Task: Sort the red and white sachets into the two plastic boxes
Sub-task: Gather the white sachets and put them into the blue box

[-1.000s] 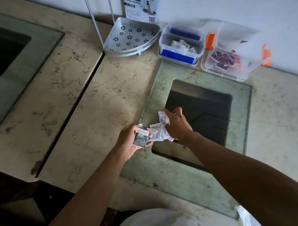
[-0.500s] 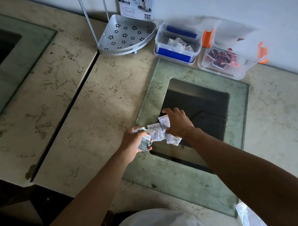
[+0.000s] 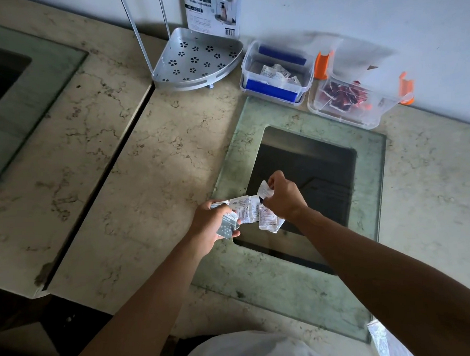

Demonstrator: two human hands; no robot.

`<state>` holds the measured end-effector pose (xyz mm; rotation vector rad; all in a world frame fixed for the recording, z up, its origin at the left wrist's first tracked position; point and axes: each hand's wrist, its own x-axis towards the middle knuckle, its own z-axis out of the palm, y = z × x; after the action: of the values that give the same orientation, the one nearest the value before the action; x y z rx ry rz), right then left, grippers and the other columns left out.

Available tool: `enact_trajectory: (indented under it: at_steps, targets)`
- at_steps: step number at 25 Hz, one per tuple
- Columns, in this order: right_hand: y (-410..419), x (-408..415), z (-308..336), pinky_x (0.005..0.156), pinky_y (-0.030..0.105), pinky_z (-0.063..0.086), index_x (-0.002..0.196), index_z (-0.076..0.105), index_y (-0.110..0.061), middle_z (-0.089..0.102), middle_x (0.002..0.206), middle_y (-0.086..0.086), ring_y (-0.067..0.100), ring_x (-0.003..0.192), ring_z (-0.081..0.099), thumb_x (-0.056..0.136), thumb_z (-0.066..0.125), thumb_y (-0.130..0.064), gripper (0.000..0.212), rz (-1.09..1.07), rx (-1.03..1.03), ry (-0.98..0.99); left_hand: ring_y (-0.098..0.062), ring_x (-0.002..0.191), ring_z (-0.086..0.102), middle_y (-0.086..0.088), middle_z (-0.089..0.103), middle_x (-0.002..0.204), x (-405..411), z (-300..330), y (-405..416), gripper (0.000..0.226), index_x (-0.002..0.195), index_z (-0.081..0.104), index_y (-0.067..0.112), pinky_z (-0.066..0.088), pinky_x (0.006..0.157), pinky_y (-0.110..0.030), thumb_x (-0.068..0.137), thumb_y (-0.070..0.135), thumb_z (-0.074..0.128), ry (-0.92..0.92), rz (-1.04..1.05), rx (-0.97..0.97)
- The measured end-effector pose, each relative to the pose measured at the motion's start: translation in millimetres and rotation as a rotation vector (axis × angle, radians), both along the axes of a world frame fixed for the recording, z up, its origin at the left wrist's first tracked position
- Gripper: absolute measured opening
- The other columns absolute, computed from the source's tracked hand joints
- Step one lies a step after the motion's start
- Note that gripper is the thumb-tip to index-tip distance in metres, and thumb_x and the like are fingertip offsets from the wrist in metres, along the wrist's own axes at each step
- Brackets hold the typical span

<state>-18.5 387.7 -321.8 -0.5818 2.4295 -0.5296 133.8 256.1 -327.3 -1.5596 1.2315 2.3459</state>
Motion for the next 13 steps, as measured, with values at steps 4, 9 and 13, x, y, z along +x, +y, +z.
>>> enact_trajectory:
  at_steps: [4, 9, 13]
  targets:
    - [-5.3, 19.0, 12.9, 0.068, 0.026, 0.052, 0.100, 0.061, -0.011, 0.065, 0.091, 0.000, 0.017, 0.079, 0.062, 0.079, 0.076, -0.006, 0.026, 0.036, -0.276, 0.075, -0.039, 0.081, 0.070, -0.031, 0.071, 0.102, -4.1, 1.7, 0.1, 0.036, 0.119, 0.061, -0.002, 0.060, 0.067, -0.050, 0.096, 0.024, 0.060, 0.011, -0.024, 0.128]
    - [-19.0, 54.2, 28.7, 0.093, 0.025, 0.050, 0.118, 0.068, -0.018, 0.065, 0.118, -0.001, 0.013, 0.105, 0.062, 0.084, 0.075, -0.017, 0.036, 0.455, -0.212, -0.162, -0.034, 0.091, 0.072, -0.022, 0.072, 0.108, 9.9, 3.4, -16.0, 0.047, 0.118, 0.066, 0.002, 0.059, 0.077, -0.049, 0.086, 0.036, 0.072, 0.126, -0.094, 0.230]
    - [-21.4, 60.2, 20.6, 0.097, 0.038, 0.054, 0.115, 0.073, -0.019, 0.072, 0.117, 0.002, 0.017, 0.106, 0.068, 0.091, 0.062, -0.007, 0.029, 0.143, -0.335, -0.441, -0.040, 0.089, 0.069, -0.028, 0.065, 0.115, 28.6, -4.9, -26.3, 0.060, 0.128, 0.055, -0.004, 0.058, 0.071, -0.047, 0.074, -0.006, 0.079, 0.177, 0.010, 0.163]
